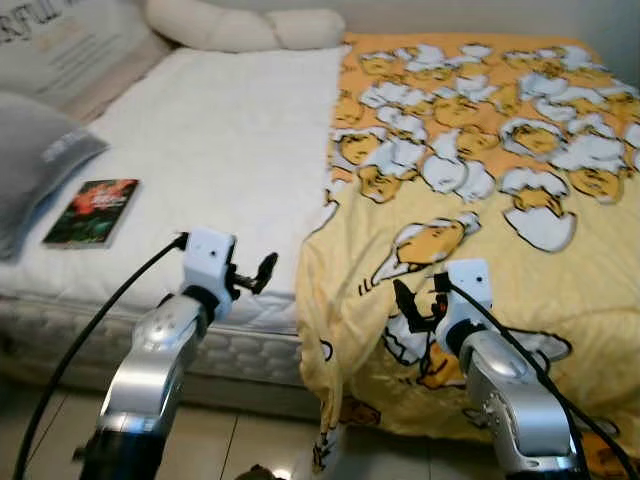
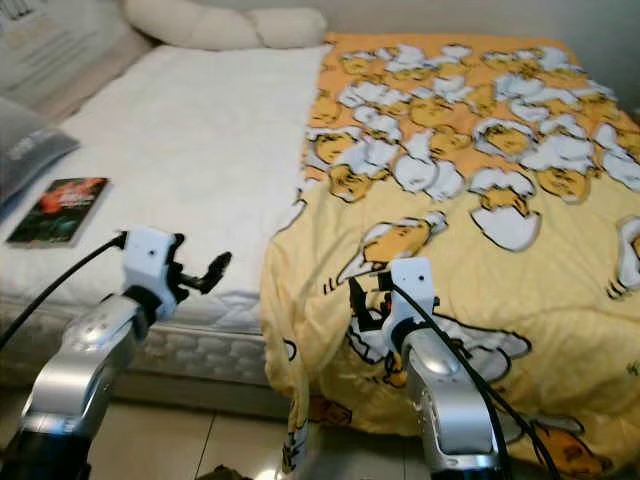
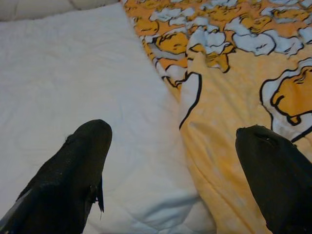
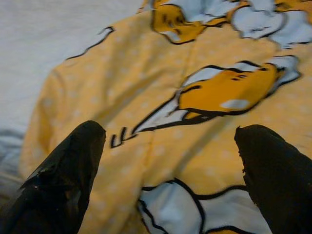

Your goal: Clean up the room

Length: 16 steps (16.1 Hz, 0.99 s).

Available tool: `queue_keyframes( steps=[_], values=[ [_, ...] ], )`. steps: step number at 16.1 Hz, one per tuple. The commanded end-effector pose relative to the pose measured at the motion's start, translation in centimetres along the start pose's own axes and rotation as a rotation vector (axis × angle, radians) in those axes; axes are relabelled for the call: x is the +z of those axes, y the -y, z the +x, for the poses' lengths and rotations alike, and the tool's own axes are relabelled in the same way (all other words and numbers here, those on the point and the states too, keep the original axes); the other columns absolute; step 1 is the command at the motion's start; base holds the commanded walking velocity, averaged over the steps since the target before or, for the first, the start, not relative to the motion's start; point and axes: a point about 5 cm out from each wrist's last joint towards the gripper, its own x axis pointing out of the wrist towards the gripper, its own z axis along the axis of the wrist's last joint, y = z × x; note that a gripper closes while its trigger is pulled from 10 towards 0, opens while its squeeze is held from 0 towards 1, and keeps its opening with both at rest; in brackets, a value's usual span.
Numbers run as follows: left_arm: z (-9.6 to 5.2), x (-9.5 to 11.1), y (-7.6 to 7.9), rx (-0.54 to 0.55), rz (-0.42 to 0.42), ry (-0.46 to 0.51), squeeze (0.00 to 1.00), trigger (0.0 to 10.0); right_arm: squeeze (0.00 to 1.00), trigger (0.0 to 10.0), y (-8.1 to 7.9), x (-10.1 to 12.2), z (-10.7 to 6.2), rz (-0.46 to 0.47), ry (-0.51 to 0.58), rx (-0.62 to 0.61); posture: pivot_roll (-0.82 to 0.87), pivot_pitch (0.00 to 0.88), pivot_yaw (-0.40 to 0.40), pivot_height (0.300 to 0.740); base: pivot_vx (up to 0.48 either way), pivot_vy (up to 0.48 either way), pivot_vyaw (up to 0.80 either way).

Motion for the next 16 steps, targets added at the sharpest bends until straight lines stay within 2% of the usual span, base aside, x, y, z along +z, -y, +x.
queue_keyframes(
  steps=[1, 2, 4, 10, 11, 12, 16],
  values=[
    [-0.9, 0.5, -0.9, 0.046, 0.013, 0.014, 0.0, 10.0, 0.0, 10.0, -0.4, -0.1, 0.1, -0.009, 0.013, 0.016, -0.03, 0.0, 0.039, 0.74, 0.0, 0.454, 0.0],
    [-1.7, 0.3, -1.1, 0.057, 0.021, 0.006, 0.0, 10.0, 0.0, 10.0, -0.7, 0.1, 0.2, -0.038, 0.033, 0.014, -0.03, 0.0, 0.036, 0.74, 0.0, 0.454, 0.0],
    [-2.4, 0.1, -1.3, 0.083, 0.02, -0.002, 0.0, 10.0, 0.0, 10.0, -0.7, 0.3, 0.3, -0.038, 0.049, -0.023, -0.03, 0.0, 0.035, 0.74, 0.0, 0.429, 0.0],
    [-2.6, 0.3, -0.7, 0.105, 0.011, 0.008, 0.0, 10.0, 0.0, 10.0, -1.0, 0.6, 0.4, -0.009, 0.09, 0.01, -0.03, 0.0, 0.027, 0.74, 0.0, 0.418, 0.0],
    [-2.5, 0.8, -0.5, 0.101, 0.01, 0.047, 0.0, 10.0, 0.0, 10.0, -0.9, 0.6, 0.4, -0.008, 0.089, 0.003, -0.03, 0.0, 0.027, 0.74, 0.0, 0.0, 0.0],
    [-2.5, 0.8, -0.4, 0.109, -0.019, 0.046, 0.0, 10.0, 0.0, 10.0, -0.9, 0.6, 0.4, -0.007, 0.088, 0.003, -0.03, 0.0, 0.028, 0.74, 0.0, 0.0, 0.0],
    [-2.2, 0.6, 0.0, 0.132, -0.021, 0.04, 0.0, 10.0, 0.0, 10.0, -0.5, 0.5, 0.4, -0.01, 0.089, 0.003, -0.03, 0.0, 0.024, 0.74, 0.0, 0.0, 0.0]
  ],
)
